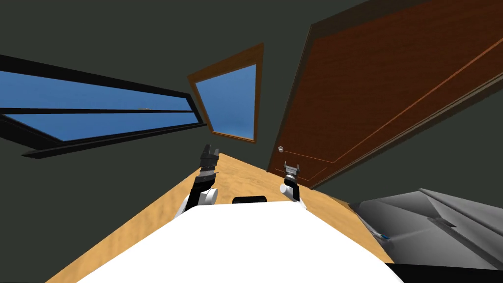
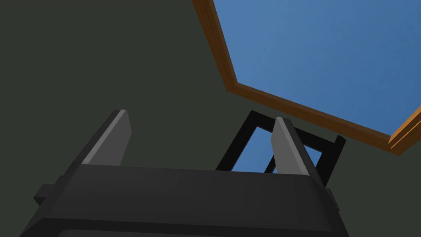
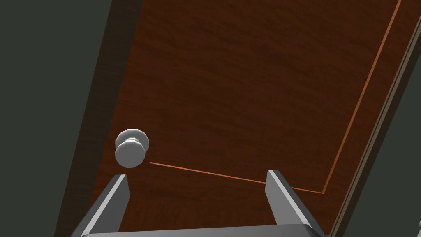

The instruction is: Pull the door open

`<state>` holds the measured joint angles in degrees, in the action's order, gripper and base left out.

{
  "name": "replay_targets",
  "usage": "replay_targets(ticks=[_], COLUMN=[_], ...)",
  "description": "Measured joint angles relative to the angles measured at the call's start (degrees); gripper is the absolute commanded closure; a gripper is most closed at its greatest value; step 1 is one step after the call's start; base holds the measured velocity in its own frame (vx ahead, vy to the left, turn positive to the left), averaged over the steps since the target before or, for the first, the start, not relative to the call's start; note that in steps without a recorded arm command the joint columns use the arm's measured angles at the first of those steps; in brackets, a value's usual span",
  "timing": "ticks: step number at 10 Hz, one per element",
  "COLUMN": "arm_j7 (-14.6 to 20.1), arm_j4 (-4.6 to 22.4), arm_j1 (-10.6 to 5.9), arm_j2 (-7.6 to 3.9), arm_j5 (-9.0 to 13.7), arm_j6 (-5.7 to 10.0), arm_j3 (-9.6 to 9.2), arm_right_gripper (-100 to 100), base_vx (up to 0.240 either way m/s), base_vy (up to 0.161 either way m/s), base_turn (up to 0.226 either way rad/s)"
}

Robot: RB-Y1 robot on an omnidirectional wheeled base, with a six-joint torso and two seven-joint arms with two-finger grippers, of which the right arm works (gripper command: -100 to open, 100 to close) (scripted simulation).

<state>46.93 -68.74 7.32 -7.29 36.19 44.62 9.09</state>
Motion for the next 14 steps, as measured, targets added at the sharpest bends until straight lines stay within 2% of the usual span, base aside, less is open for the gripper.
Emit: replay_targets(ticks=[3, 8, 10, 11, 14], arm_j7=[3.20, 8.44, 10.74, 11.57, 13.41], arm_j4=[4.62, 11.99, 16.04, 16.30, 18.71], arm_j1=[-1.26, -3.40, -4.74, -4.49, -5.11], arm_j2=[-0.13, -0.44, -0.71, -0.54, -0.45], arm_j5=[2.25, 5.92, 7.16, 8.10, 9.62], arm_j6=[1.20, 2.85, 4.02, 3.97, 4.33], arm_j3=[0.58, 1.58, 1.81, 2.15, 2.61], arm_right_gripper=[-100, -100, -100, -100, -100], base_vx=[0.042, 0.036, 0.025, 0.019, 0.014], base_vy=[-0.108, -0.109, -0.128, -0.123, -0.067], base_turn=[0.285, 0.215, 0.309, 0.206, 0.117])
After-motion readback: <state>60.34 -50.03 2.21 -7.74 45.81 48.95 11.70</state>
